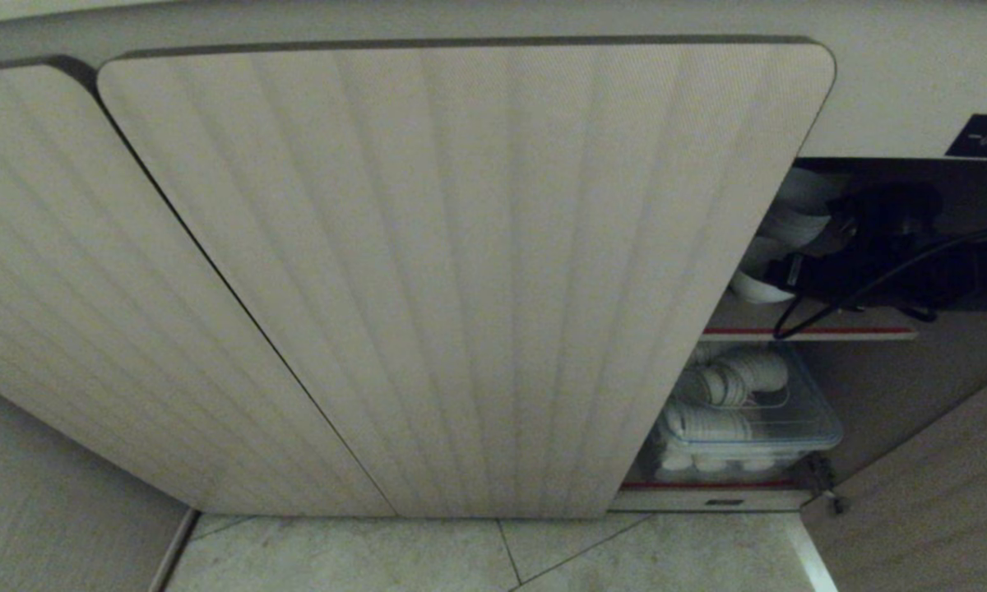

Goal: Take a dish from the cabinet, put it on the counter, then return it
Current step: Take the bowl from the cabinet

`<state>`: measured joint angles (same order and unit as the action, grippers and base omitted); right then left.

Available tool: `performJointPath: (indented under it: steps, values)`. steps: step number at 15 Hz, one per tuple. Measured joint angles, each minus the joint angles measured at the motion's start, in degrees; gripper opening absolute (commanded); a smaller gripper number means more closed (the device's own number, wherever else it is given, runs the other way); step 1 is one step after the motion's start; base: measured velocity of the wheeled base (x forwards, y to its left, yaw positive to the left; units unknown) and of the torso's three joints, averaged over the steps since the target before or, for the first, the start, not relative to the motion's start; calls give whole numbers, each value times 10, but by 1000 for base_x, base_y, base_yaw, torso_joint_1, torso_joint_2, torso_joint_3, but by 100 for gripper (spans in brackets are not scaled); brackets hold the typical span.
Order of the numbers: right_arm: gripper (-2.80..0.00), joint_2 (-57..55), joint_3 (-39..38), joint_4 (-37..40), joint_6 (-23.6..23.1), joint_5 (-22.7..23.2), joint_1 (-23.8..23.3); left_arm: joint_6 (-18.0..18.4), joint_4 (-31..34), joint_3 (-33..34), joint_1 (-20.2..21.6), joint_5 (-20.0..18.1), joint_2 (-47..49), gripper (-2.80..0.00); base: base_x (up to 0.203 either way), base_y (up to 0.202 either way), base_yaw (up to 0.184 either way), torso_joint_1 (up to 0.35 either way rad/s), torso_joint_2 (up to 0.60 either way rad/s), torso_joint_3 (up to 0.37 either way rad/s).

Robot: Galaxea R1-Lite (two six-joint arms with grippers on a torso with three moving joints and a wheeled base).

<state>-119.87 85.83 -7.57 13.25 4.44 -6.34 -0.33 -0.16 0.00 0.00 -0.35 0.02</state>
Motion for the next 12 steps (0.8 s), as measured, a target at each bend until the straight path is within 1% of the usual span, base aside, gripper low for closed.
performJointPath:
  steps: [5,12]
  values:
    - [0,0,0,1,1,0,0,0,0,0,0,0,0,-280,0,0,0,0,0,0]
    - [0,-7,27,11,4,1,0,0,0,0,0,0,0,-280,0,0,0,0,0,0]
